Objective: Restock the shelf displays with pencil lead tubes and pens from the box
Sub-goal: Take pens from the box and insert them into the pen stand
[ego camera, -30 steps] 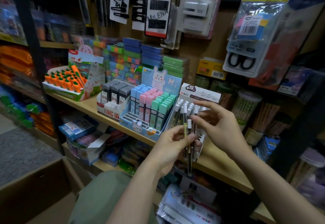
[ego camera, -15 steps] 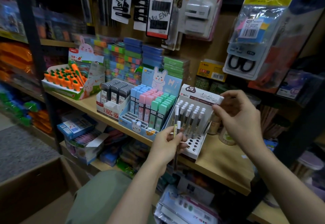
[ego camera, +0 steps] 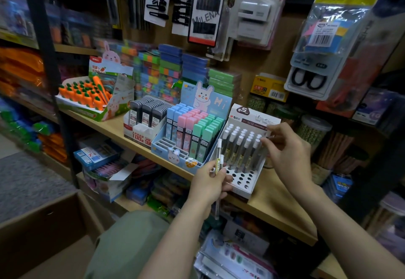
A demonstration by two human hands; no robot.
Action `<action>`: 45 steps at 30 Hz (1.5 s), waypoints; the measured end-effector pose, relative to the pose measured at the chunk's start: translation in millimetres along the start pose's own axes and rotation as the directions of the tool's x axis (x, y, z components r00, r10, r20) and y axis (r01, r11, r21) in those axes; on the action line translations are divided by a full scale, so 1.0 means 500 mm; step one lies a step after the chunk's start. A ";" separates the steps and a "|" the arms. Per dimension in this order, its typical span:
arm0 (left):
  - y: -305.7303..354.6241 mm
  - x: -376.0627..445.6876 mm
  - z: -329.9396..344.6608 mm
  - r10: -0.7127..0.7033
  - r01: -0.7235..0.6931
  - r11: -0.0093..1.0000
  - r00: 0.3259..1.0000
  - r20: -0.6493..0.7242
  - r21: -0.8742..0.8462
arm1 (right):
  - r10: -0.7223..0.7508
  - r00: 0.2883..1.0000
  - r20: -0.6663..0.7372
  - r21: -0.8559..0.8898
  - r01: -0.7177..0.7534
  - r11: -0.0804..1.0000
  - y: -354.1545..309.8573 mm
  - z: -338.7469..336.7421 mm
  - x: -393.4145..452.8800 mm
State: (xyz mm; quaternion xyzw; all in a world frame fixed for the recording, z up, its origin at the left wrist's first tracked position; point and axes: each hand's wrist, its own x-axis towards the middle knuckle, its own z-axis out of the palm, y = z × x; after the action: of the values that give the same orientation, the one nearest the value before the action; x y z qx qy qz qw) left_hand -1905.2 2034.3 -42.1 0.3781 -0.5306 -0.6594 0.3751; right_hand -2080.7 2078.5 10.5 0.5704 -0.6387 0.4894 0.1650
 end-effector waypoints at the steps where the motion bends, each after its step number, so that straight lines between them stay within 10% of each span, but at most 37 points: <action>1: 0.001 0.000 0.000 -0.005 0.005 1.000 1.000 -0.004 0.010 | -0.008 1.000 0.006 -0.008 0.008 1.000 -0.001 0.000 -0.002; 30: 0.032 -0.046 -0.004 0.078 -0.053 0.993 0.965 0.252 -0.105 | 0.206 0.976 0.071 -0.307 -0.175 0.935 -0.026 -0.012 0.022; 35: 0.034 -0.046 -0.006 0.081 -0.044 0.991 0.949 0.306 -0.126 | 0.030 0.999 -0.019 -0.089 -0.031 0.996 -0.059 -0.046 0.002; 41: 0.041 -0.047 0.011 0.069 0.055 0.958 0.908 0.413 -0.283 | 0.240 0.869 0.432 0.220 -0.360 0.907 -0.109 -0.018 -0.026; 45: 0.038 -0.043 0.011 0.011 0.064 0.969 0.953 0.304 -0.237 | 0.224 0.926 0.304 0.259 -0.306 0.916 -0.094 -0.040 -0.008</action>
State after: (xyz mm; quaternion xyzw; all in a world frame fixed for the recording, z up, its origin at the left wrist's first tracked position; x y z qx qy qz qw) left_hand -1899.1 2052.9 -20.7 0.2306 -0.4917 -0.7748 0.3238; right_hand -2044.5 2103.0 37.2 0.5570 -0.6448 0.5173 -0.0803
